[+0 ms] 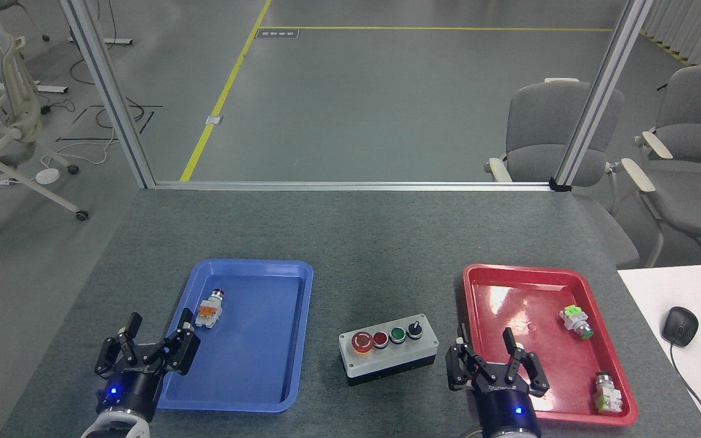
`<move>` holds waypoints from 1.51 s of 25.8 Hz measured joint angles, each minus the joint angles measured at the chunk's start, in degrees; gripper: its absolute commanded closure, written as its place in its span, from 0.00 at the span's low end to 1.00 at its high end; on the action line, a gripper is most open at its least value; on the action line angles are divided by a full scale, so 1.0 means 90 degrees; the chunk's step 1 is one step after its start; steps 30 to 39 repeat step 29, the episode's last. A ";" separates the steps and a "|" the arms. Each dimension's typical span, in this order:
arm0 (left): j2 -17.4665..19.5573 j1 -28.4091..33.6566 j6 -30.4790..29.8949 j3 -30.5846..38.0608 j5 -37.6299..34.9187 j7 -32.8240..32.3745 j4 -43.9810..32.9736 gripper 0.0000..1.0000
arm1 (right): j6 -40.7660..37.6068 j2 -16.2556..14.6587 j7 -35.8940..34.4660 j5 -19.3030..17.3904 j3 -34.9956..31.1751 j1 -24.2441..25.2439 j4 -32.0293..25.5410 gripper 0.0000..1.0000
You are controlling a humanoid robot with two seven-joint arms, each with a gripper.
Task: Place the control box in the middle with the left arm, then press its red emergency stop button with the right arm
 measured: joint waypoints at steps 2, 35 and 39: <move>-0.0061 0.0083 0.0017 0.0000 0.0014 0.0000 -0.0076 0.01 | -0.0024 -0.0044 0.0077 0.0004 -0.0271 0.0150 -0.0146 0.00; -0.0086 0.0092 0.1434 -0.0981 0.0318 0.0053 -0.0280 0.01 | 0.0033 -0.0317 0.0304 -0.0002 -0.0809 0.0372 -0.0607 0.00; -0.0086 0.0092 0.1434 -0.0981 0.0318 0.0053 -0.0280 0.01 | 0.0033 -0.0317 0.0304 -0.0002 -0.0809 0.0372 -0.0607 0.00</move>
